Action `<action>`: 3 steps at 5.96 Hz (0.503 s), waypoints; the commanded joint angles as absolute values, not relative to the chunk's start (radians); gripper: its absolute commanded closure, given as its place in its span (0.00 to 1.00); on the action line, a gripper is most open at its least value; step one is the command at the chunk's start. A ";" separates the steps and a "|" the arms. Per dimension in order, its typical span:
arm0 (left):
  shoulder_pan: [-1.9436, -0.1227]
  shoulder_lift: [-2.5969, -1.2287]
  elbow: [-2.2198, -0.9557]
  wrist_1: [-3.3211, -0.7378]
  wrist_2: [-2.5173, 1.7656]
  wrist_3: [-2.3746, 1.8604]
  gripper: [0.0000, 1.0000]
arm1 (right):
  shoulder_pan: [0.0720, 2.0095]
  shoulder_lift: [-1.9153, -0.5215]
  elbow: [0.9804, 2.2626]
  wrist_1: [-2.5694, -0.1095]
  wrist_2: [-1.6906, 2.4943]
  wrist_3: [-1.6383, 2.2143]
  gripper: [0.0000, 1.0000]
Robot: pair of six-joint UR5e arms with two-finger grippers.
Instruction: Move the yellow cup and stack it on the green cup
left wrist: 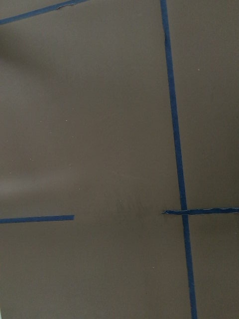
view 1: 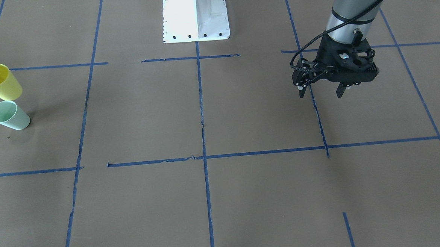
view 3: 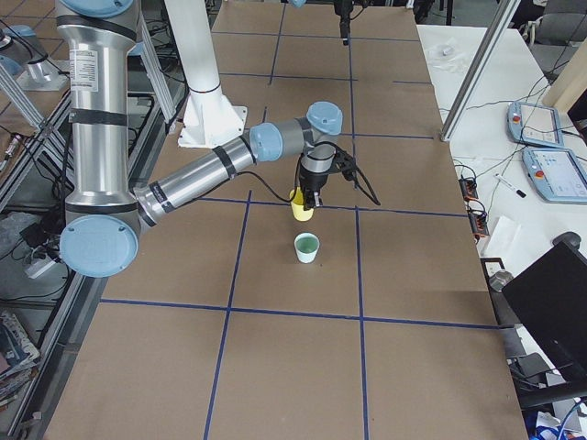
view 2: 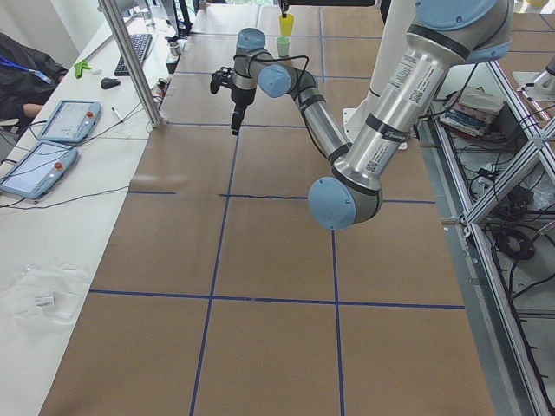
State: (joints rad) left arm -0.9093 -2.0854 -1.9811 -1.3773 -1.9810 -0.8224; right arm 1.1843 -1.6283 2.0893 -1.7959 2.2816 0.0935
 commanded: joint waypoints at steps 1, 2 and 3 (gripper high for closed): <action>-0.908 -2.082 -1.993 -1.373 -1.982 -0.824 0.00 | 1.184 -1.661 1.987 -1.675 2.284 0.091 1.00; -0.908 -2.082 -1.993 -1.373 -1.982 -0.825 0.00 | 1.184 -1.666 1.985 -1.677 2.284 0.091 1.00; -0.907 -2.082 -1.993 -1.373 -1.982 -0.827 0.00 | 1.184 -1.666 1.976 -1.675 2.283 0.091 1.00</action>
